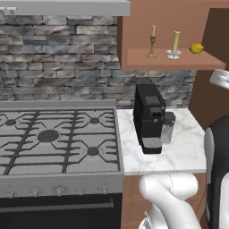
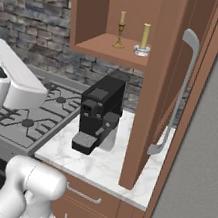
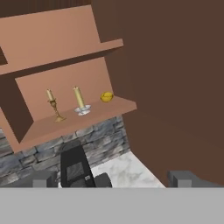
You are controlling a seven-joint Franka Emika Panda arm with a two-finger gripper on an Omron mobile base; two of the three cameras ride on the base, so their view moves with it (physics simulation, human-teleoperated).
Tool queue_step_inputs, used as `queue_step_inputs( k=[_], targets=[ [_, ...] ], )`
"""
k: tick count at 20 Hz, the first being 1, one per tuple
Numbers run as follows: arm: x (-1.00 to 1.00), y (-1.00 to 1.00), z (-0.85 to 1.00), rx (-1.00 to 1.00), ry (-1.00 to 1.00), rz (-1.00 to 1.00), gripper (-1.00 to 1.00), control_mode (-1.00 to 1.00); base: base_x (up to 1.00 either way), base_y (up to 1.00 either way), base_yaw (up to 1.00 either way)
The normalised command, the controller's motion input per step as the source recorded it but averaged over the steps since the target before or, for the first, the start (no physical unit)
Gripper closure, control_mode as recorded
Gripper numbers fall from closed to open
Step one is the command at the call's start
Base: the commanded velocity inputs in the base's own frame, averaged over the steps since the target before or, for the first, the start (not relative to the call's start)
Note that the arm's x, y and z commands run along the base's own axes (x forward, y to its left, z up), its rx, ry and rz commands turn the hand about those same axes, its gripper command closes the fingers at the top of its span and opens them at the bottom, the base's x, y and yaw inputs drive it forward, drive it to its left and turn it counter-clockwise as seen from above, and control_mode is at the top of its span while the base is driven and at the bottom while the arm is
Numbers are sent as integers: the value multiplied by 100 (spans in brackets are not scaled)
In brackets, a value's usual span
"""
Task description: Pick the candle and candle from the dining table and place them in the open cabinet. Close the cabinet after placing the objects.
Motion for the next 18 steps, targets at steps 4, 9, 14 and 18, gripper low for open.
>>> queue_step_inputs(
  k=[4, 9, 14, 18],
  targets=[
    [-12, 0, 1, 0, 7, 0, -100, -100, 0, 0, 0],
    [-14, 3, 0, 0, 4, 0, -100, -100, 0, 0, 0],
    [-15, 3, 0, 0, 4, 0, -100, -100, 0, 0, 0],
    [-16, 3, 0, 0, 1, 0, -100, -100, 0, 0, 0]
  ],
)
